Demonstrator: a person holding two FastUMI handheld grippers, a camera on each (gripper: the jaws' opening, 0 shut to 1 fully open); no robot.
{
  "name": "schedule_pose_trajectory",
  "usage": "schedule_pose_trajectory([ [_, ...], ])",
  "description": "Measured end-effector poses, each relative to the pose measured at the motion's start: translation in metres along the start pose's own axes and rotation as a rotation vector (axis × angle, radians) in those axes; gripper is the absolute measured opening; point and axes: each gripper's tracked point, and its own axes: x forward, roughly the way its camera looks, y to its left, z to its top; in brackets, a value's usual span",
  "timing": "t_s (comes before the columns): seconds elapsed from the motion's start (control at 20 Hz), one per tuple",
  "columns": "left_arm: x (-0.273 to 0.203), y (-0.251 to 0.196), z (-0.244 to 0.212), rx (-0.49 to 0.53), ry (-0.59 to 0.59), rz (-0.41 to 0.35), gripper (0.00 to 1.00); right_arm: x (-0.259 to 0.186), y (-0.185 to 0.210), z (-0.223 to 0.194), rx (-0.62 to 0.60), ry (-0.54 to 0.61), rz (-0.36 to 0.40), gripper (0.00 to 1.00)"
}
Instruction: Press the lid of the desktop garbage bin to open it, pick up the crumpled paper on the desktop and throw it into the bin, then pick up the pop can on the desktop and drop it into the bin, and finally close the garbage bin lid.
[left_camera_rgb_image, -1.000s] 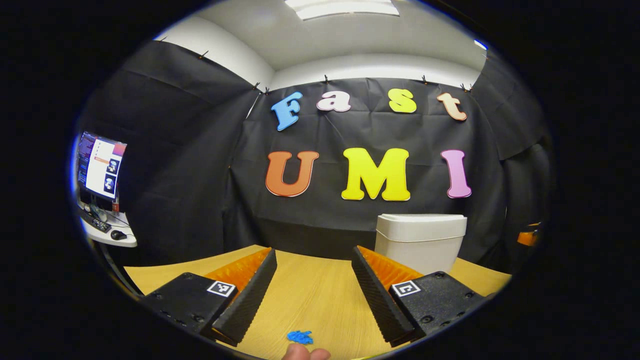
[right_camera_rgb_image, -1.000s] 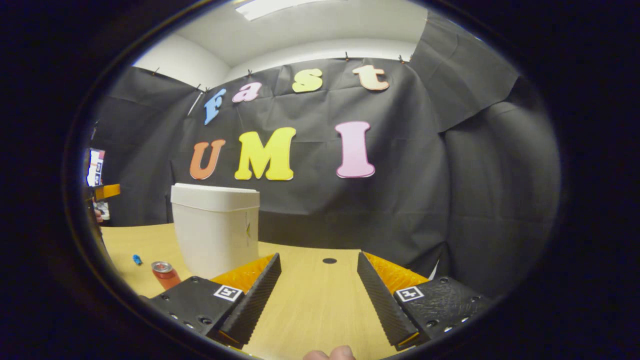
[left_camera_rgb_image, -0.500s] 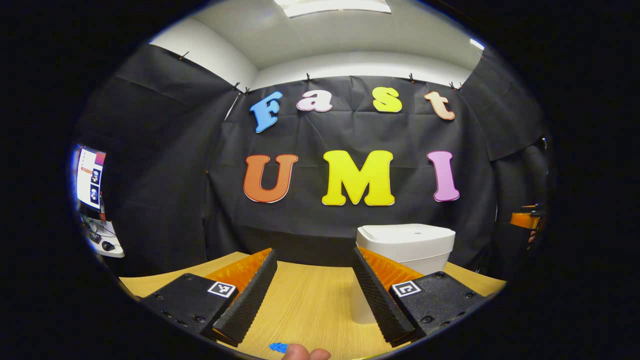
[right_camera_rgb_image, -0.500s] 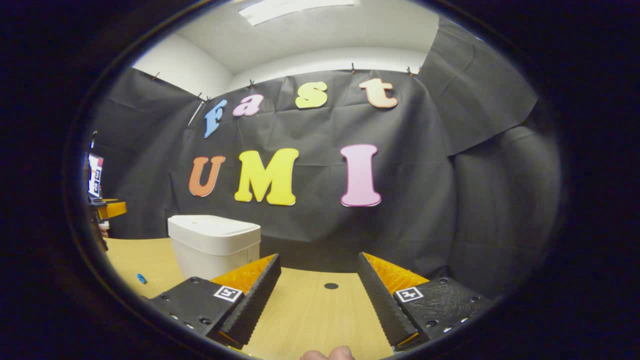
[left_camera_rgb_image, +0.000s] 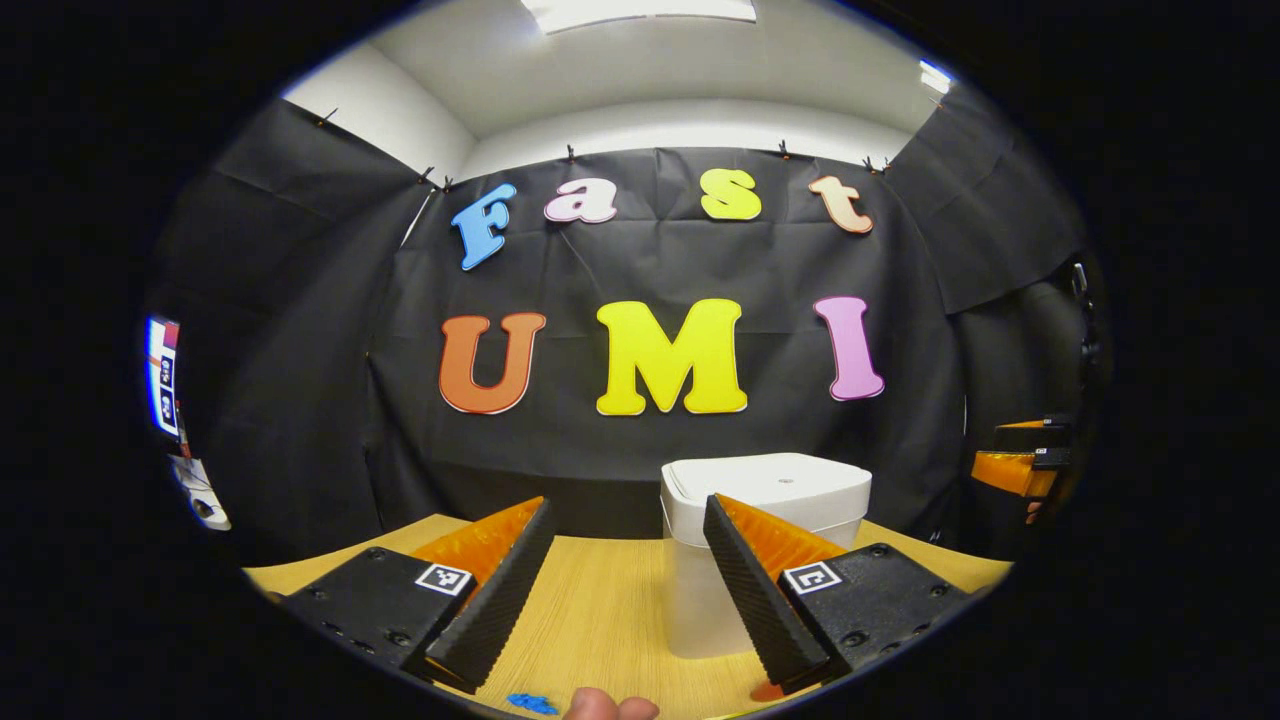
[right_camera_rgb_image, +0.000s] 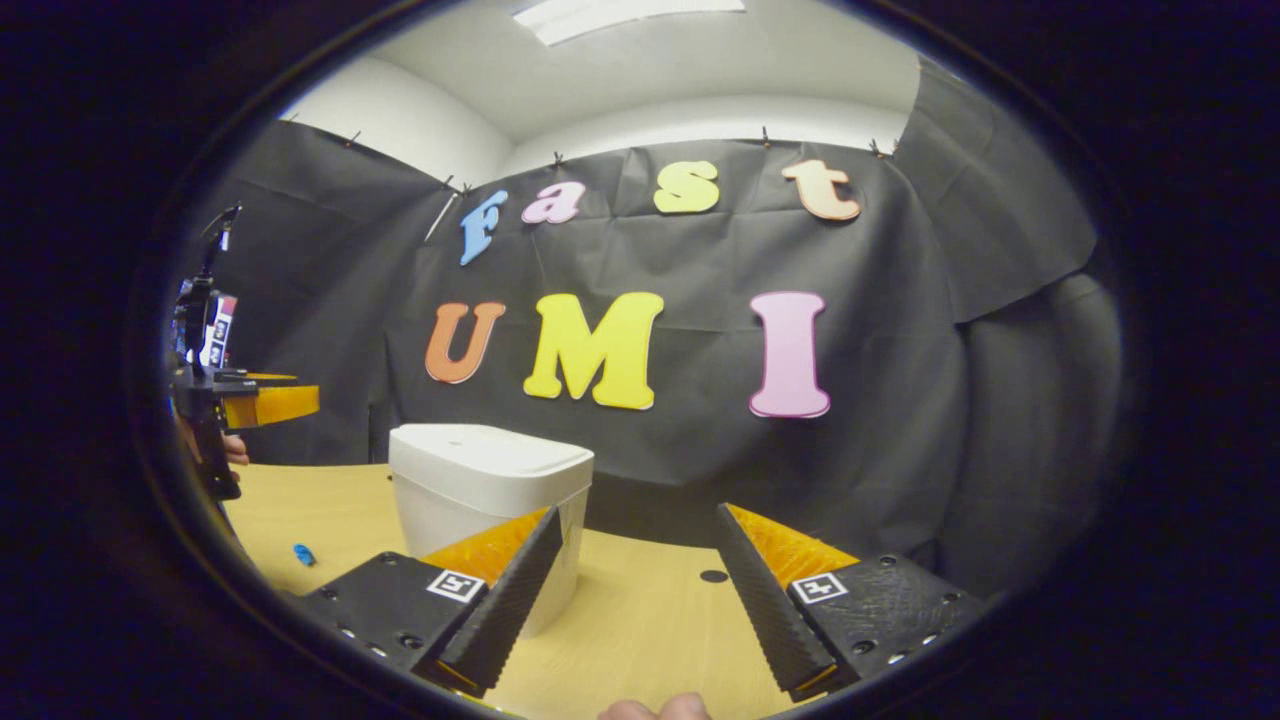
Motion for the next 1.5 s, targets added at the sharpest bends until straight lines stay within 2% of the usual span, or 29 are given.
schedule_pose_trajectory([
  [0.1,0.001,-0.001,0.003,0.0,-0.009,-0.012,0.97,-0.003,0.001,0.004,-0.011,-0.001,-0.005,0.95],
  [0.15,0.002,-0.001,0.004,0.002,-0.014,-0.017,0.97,-0.006,-0.001,0.007,-0.016,-0.007,-0.015,0.97],
  [0.35,0.004,0.002,0.005,-0.002,-0.013,-0.033,0.97,-0.007,0.003,0.012,0.024,-0.005,-0.041,0.95],
  [0.55,-0.008,0.025,0.011,0.023,-0.031,0.02,0.98,0.005,0.016,0.018,0.04,0.034,-0.07,0.97],
  [0.75,-0.016,0.023,-0.009,0.017,0.0,0.004,0.97,0.018,0.05,0.03,0.087,0.051,-0.034,0.95],
  [0.85,-0.008,0.024,-0.021,0.005,0.033,0.008,0.97,0.032,0.062,0.033,0.104,0.072,-0.015,0.97],
  [1.0,0.012,0.015,-0.029,-0.006,0.059,0.002,0.97,0.059,0.073,0.04,0.148,0.103,0.033,0.92],
  [1.05,0.017,0.013,-0.028,-0.004,0.059,0.003,0.97,0.067,0.073,0.038,0.161,0.124,0.031,0.84],
  [1.1,0.021,0.008,-0.029,-0.016,0.066,-0.012,0.97,0.074,0.074,0.04,0.166,0.143,0.031,0.6],
  [1.15,0.021,0.0,-0.03,-0.038,0.07,-0.035,0.98,0.08,0.079,0.043,0.168,0.147,0.046,0.48],
  [1.25,0.02,-0.007,-0.031,-0.059,0.067,-0.065,0.98,0.087,0.088,0.048,0.175,0.168,0.081,0.07],
  [1.3,0.02,-0.006,-0.031,-0.056,0.068,-0.069,0.97,0.092,0.098,0.048,0.17,0.185,0.101,0.01],
  [1.4,0.017,-0.002,-0.03,-0.051,0.064,-0.078,0.97,0.103,0.118,0.057,0.12,0.197,0.127,0.01],
  [1.5,0.014,0.005,-0.029,-0.035,0.069,-0.078,0.97,0.119,0.145,0.045,0.086,0.248,0.167,0.01],
])
